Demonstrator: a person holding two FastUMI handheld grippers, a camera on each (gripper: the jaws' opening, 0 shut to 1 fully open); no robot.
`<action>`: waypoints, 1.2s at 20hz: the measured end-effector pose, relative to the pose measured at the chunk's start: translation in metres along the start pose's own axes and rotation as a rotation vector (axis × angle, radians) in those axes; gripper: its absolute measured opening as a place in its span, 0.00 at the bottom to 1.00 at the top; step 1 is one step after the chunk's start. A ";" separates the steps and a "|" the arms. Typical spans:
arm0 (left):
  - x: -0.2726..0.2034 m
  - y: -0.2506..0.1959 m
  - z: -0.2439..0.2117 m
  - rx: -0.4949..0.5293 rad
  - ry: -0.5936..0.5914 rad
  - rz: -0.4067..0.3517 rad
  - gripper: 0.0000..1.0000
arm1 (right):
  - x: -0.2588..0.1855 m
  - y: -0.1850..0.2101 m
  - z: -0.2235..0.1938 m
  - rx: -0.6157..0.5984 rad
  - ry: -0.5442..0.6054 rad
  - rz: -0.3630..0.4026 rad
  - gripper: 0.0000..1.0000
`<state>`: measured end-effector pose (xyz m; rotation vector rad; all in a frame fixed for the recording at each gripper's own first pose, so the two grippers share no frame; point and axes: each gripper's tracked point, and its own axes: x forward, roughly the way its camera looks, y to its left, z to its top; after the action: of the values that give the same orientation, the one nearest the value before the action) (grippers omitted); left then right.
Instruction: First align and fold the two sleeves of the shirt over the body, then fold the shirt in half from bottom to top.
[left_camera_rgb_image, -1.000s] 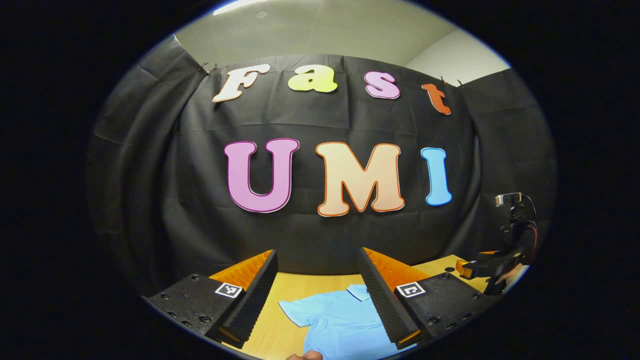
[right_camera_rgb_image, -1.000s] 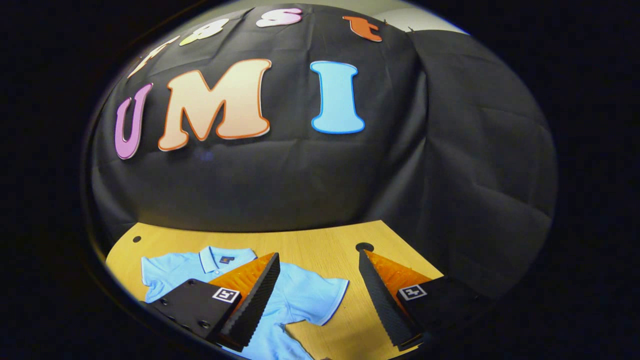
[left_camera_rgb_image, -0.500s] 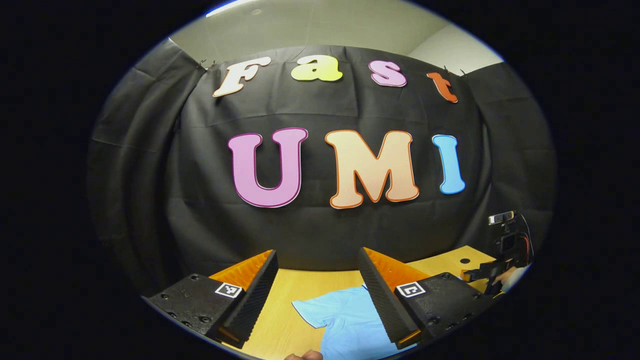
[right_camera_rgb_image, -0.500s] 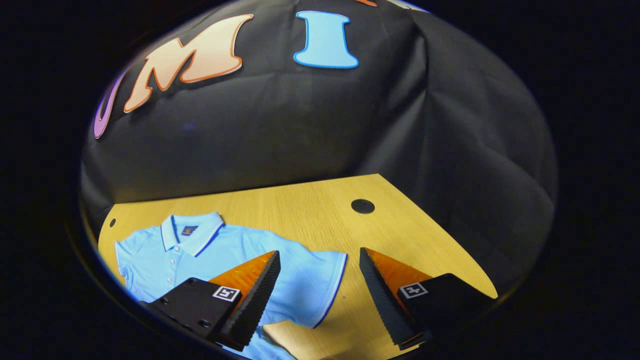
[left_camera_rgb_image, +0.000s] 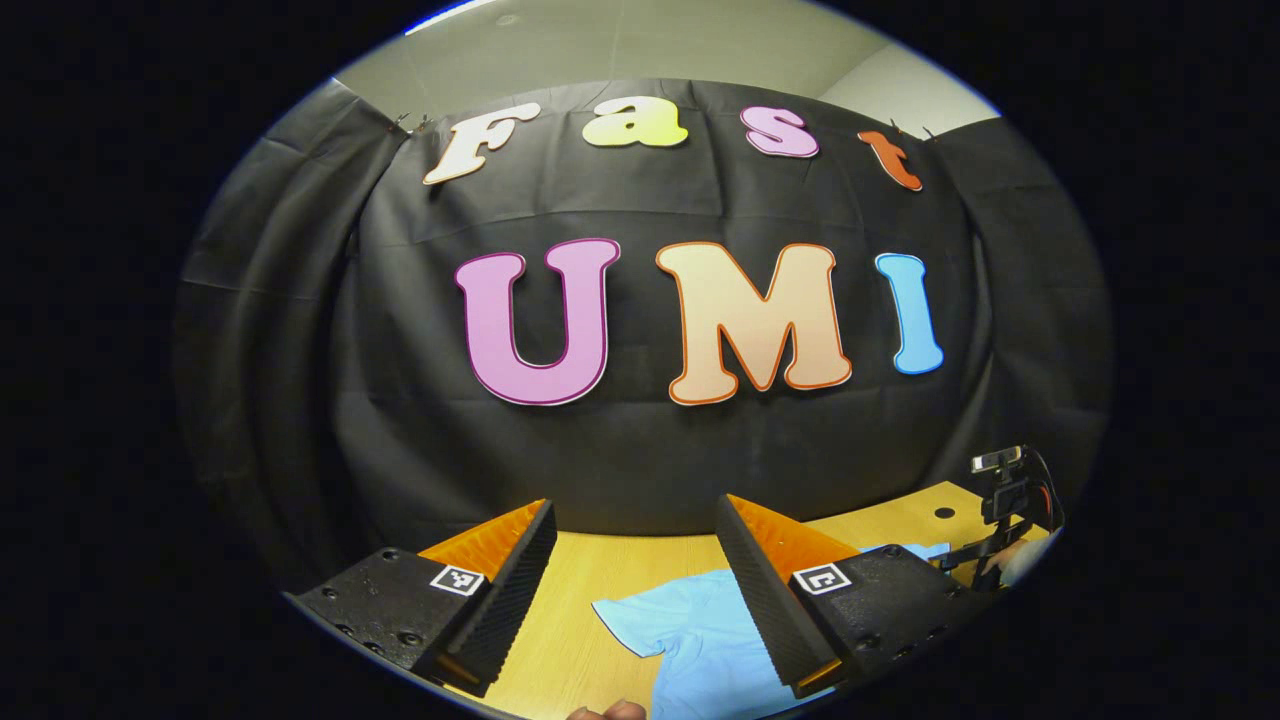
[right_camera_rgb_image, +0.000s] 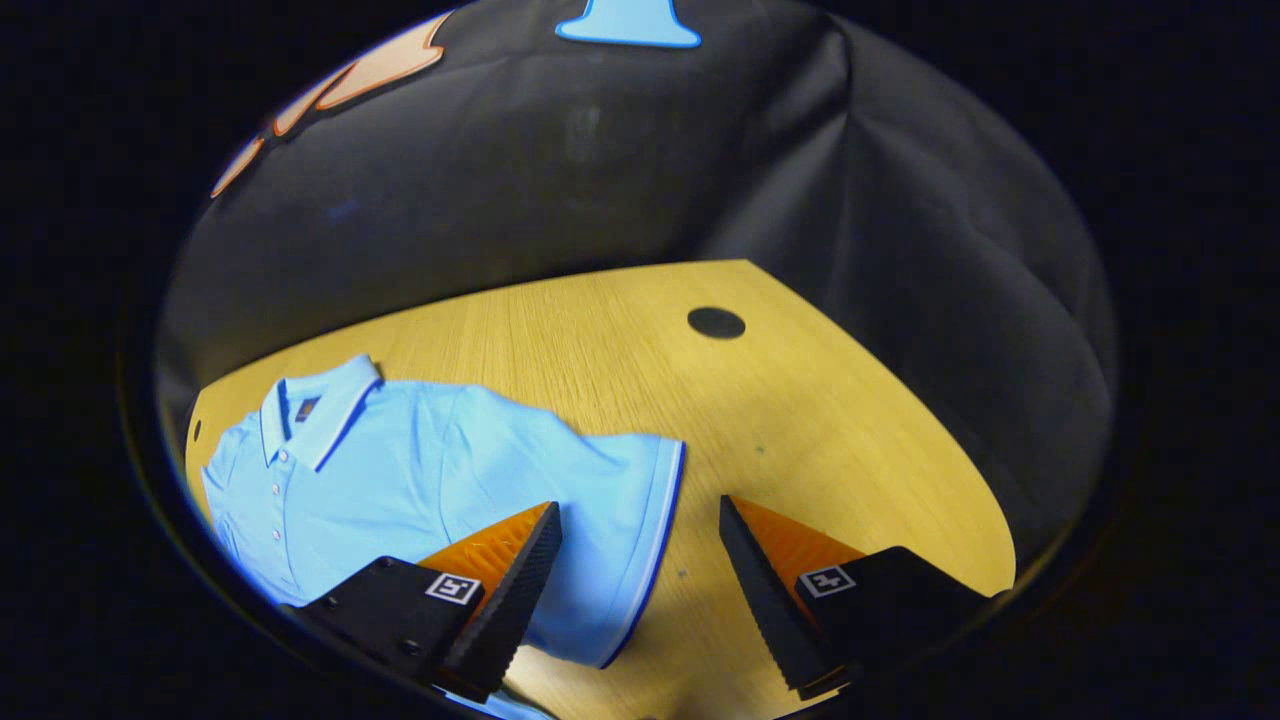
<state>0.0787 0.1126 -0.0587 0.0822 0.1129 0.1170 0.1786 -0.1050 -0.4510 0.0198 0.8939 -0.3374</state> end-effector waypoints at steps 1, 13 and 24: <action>0.001 -0.001 -0.003 -0.004 0.005 -0.001 0.95 | 0.002 0.001 0.002 0.008 -0.005 0.002 0.99; 0.004 0.005 -0.012 -0.028 0.027 0.016 0.96 | -0.030 0.070 0.032 0.127 -0.058 0.240 0.03; 0.012 0.012 -0.039 -0.105 0.098 0.019 0.96 | -0.068 0.190 0.021 0.117 -0.031 0.479 0.03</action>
<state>0.0847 0.1288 -0.0975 -0.0270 0.2035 0.1459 0.2115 0.0905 -0.4095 0.3305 0.8092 0.0583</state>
